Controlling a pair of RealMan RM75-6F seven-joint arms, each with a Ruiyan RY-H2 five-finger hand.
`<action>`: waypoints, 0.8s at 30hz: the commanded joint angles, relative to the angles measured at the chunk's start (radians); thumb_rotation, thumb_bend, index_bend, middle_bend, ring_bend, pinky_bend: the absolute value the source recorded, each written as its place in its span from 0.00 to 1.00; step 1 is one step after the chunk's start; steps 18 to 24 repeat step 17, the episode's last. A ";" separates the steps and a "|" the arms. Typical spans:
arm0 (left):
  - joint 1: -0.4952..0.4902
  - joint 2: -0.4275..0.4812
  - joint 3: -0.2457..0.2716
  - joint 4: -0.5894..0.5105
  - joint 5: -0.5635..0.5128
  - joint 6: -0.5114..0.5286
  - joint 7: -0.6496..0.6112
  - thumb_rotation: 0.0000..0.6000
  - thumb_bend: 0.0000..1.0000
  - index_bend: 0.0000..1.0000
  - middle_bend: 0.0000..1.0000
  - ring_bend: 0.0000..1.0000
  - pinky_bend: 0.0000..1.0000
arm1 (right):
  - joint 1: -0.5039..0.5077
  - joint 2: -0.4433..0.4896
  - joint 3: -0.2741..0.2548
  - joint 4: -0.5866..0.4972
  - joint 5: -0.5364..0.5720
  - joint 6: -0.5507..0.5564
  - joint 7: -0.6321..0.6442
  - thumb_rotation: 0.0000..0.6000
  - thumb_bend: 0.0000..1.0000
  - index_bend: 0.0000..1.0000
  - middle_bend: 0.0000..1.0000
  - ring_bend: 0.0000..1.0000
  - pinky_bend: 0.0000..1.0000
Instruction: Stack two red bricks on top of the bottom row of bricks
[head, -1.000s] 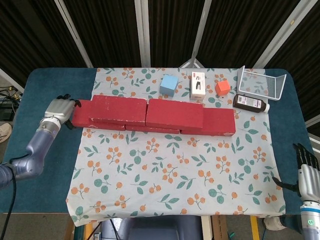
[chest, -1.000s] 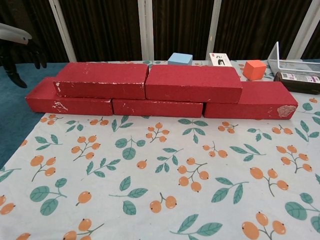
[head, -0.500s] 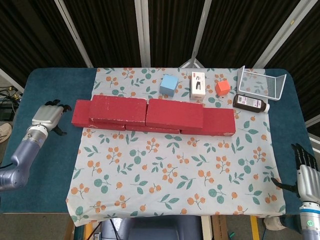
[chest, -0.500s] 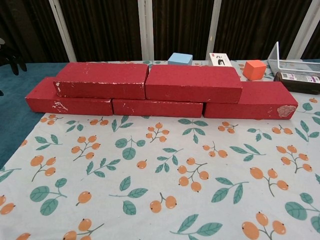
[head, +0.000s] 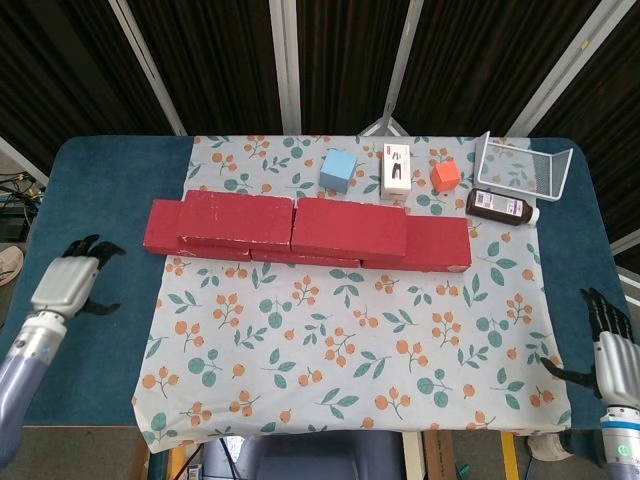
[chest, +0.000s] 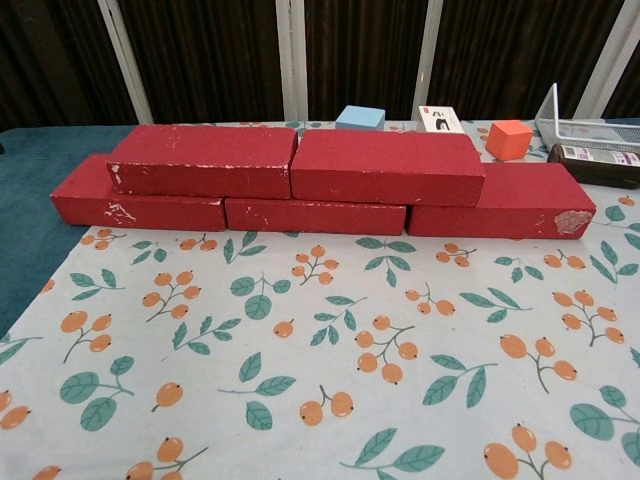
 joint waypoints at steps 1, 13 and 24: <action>0.143 -0.016 0.046 -0.037 0.109 0.151 -0.047 1.00 0.00 0.23 0.16 0.05 0.08 | 0.001 0.000 -0.004 0.001 -0.014 0.003 0.007 1.00 0.13 0.00 0.02 0.00 0.00; 0.326 -0.132 0.044 0.068 0.284 0.362 -0.104 1.00 0.00 0.23 0.16 0.05 0.08 | -0.006 -0.028 -0.010 0.031 -0.077 0.060 -0.005 1.00 0.13 0.00 0.02 0.00 0.00; 0.347 -0.127 0.037 0.062 0.314 0.385 -0.102 1.00 0.00 0.23 0.16 0.05 0.08 | -0.012 -0.024 -0.009 0.026 -0.080 0.072 0.001 1.00 0.13 0.00 0.02 0.00 0.00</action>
